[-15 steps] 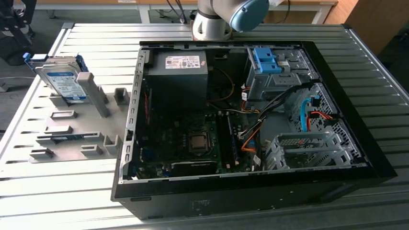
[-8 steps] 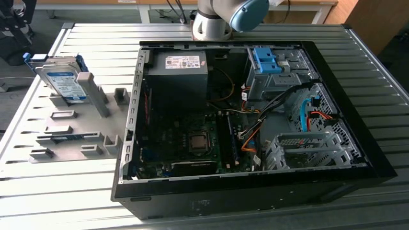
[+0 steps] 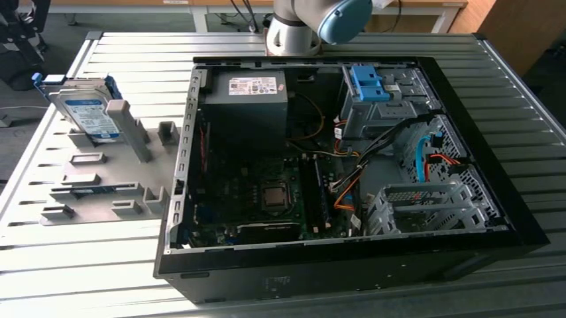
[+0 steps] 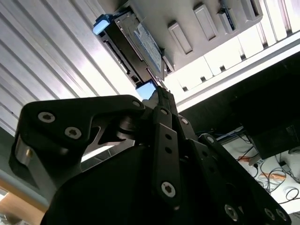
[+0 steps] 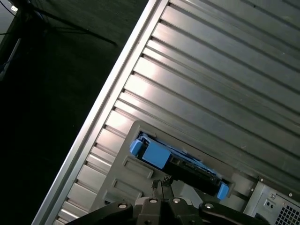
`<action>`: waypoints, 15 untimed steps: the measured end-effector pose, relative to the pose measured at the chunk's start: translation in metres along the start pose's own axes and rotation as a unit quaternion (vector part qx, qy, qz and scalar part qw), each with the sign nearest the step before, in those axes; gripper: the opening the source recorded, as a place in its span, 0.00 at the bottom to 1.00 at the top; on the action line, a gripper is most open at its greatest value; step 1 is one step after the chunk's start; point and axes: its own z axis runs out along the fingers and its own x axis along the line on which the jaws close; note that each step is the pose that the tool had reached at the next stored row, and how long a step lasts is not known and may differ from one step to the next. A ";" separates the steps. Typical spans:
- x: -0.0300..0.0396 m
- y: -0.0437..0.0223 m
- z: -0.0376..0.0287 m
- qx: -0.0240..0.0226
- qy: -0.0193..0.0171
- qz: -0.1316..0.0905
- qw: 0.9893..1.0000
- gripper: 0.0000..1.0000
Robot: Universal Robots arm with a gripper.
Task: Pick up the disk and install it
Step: 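Pick up the disk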
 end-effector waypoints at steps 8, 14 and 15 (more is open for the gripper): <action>0.0000 0.0000 0.0003 -0.001 0.002 -0.052 0.999 0.11; 0.0000 -0.0001 0.0011 -0.003 0.005 -0.106 0.994 0.11; 0.0000 0.0000 0.0012 -0.003 0.005 -0.115 0.993 0.11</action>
